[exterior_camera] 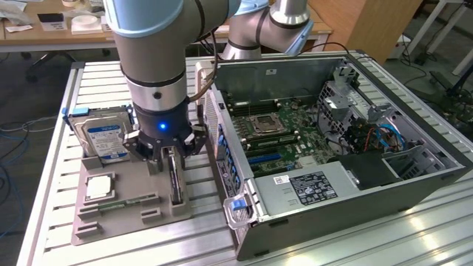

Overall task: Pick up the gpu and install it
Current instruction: 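Pick up the gpu and move the gpu toward the slot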

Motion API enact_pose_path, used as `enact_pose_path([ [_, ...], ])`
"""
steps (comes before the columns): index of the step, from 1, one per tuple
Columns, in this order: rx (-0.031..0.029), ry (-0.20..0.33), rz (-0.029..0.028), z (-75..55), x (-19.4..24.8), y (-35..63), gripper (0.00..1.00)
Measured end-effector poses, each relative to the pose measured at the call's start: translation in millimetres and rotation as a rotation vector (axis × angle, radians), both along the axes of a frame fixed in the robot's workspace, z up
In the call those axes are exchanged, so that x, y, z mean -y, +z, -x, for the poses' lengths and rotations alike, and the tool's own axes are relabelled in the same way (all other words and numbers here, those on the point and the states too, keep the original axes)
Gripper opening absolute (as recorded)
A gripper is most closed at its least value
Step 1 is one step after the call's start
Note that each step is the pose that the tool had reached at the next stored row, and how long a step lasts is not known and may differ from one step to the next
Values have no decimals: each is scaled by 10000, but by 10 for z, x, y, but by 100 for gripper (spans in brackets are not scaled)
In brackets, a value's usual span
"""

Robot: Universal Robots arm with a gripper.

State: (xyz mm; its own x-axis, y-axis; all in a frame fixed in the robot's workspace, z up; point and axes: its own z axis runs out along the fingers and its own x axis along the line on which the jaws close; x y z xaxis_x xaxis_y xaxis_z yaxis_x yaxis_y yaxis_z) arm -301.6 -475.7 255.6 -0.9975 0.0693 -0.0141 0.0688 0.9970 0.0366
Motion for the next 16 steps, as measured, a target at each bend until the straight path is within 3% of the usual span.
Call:
enact_pose_path([
  [4,0,1,0,-1,0,-70,47],
  [7,-1,3,1,-1,0,-178,47],
  [16,-2,3,1,-1,-33,-216,47],
])
